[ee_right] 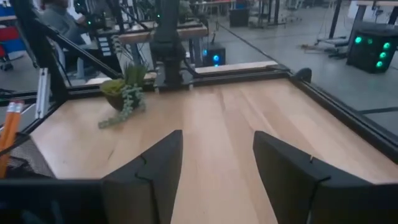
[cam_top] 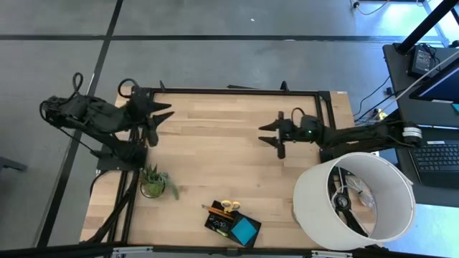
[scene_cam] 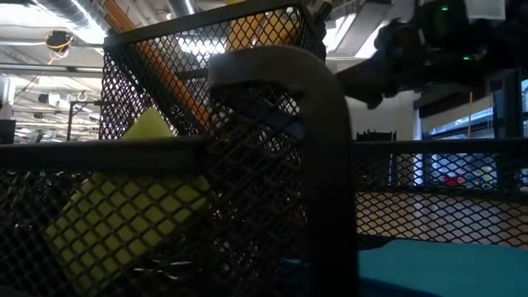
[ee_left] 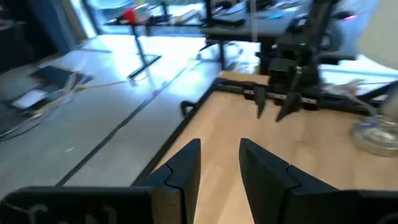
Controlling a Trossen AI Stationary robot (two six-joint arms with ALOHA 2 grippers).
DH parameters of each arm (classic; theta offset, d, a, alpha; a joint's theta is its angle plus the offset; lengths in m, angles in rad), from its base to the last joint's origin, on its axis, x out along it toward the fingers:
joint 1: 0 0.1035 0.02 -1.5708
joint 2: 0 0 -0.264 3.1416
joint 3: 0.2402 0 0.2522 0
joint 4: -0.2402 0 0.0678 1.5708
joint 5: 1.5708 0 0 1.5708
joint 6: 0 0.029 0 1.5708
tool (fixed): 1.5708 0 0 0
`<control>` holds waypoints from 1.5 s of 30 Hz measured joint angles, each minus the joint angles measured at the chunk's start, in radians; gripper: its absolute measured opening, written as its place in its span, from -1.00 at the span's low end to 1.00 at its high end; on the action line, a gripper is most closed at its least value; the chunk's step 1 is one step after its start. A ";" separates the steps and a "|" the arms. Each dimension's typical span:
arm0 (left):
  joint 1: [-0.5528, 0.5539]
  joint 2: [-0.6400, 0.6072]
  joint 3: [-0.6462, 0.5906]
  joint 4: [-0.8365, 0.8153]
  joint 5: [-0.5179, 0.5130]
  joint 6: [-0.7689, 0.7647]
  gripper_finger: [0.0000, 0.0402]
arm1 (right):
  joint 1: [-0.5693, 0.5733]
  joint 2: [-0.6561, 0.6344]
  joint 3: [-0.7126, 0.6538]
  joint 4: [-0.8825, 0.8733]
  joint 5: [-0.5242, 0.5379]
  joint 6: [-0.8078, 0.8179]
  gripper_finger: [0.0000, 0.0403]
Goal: Pick and place office supplies into organizer
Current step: Return to Home Position
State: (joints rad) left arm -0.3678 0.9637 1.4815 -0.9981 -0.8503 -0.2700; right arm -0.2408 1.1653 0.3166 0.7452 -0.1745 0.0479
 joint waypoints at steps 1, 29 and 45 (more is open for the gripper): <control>0.016 -0.040 -0.057 0.053 0.034 0.028 -0.49 | -0.003 -0.027 -0.018 -0.001 0.000 0.000 -0.01; 0.326 -0.941 -1.007 0.531 0.408 0.217 -0.49 | -0.062 -0.523 -0.310 -0.017 0.001 0.058 -0.01; 0.326 -0.963 -1.331 0.895 0.530 0.173 -0.49 | -0.116 -0.553 -0.310 -0.054 0.000 0.055 -0.01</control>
State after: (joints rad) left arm -0.0414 0.0003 0.1505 -0.1031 -0.3201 -0.0966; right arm -0.3573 0.6125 0.0067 0.6915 -0.1747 0.1027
